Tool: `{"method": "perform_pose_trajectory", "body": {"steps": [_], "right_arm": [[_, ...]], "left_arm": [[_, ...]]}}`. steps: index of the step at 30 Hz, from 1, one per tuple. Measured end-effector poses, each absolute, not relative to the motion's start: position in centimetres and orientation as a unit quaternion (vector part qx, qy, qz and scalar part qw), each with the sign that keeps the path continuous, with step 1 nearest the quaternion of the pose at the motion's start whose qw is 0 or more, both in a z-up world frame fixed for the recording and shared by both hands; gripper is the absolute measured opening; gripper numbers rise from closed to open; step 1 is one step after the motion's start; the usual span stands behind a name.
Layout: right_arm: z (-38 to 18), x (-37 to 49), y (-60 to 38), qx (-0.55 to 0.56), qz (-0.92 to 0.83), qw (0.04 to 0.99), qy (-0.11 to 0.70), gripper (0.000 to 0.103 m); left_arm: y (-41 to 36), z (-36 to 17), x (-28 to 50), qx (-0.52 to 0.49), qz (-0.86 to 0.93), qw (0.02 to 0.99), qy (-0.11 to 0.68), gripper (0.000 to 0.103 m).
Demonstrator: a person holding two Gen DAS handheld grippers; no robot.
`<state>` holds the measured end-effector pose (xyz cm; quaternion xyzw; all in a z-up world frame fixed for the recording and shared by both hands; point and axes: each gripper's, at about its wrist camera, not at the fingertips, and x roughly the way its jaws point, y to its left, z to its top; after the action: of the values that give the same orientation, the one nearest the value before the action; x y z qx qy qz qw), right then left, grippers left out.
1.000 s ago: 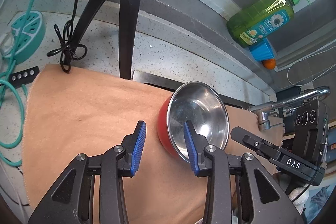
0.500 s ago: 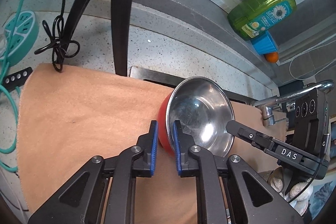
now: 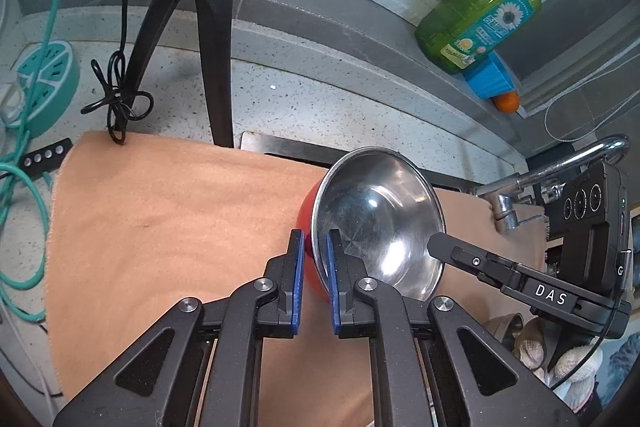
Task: Organize plates and bowls
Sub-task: 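Lift the red bowl with both grippers and lower it into the large steel bowl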
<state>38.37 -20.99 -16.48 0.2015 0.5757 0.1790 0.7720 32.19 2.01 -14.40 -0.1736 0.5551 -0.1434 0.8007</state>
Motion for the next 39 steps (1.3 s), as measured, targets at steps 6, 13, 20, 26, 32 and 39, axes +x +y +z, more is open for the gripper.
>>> {"method": "perform_pose_trajectory", "body": {"steps": [6,13,20,26,32,39], "right_arm": [[-14.9,36.6,-21.5,0.205,0.187,0.776,0.567,0.010],[-12.9,33.8,-22.4,0.205,0.193,0.783,0.554,0.010],[-11.5,31.0,-24.2,0.211,0.193,0.788,0.545,0.010],[-10.7,28.7,-26.2,0.216,0.189,0.792,0.539,0.010],[-9.9,26.4,-28.8,0.226,0.181,0.797,0.530,0.010],[-9.0,23.7,-32.3,0.236,0.162,0.804,0.521,0.010]], "left_arm": [[2.0,-13.0,30.5,-0.173,-0.156,0.804,0.547,0.009],[1.2,-11.1,28.1,-0.174,-0.172,0.809,0.534,0.009],[-0.5,-9.9,25.9,-0.168,-0.188,0.811,0.528,0.009],[-2.5,-8.9,24.3,-0.163,-0.203,0.810,0.526,0.009],[-4.8,-8.1,22.9,-0.156,-0.223,0.808,0.523,0.009],[-8.1,-7.8,21.2,-0.141,-0.252,0.799,0.527,0.009]]}}
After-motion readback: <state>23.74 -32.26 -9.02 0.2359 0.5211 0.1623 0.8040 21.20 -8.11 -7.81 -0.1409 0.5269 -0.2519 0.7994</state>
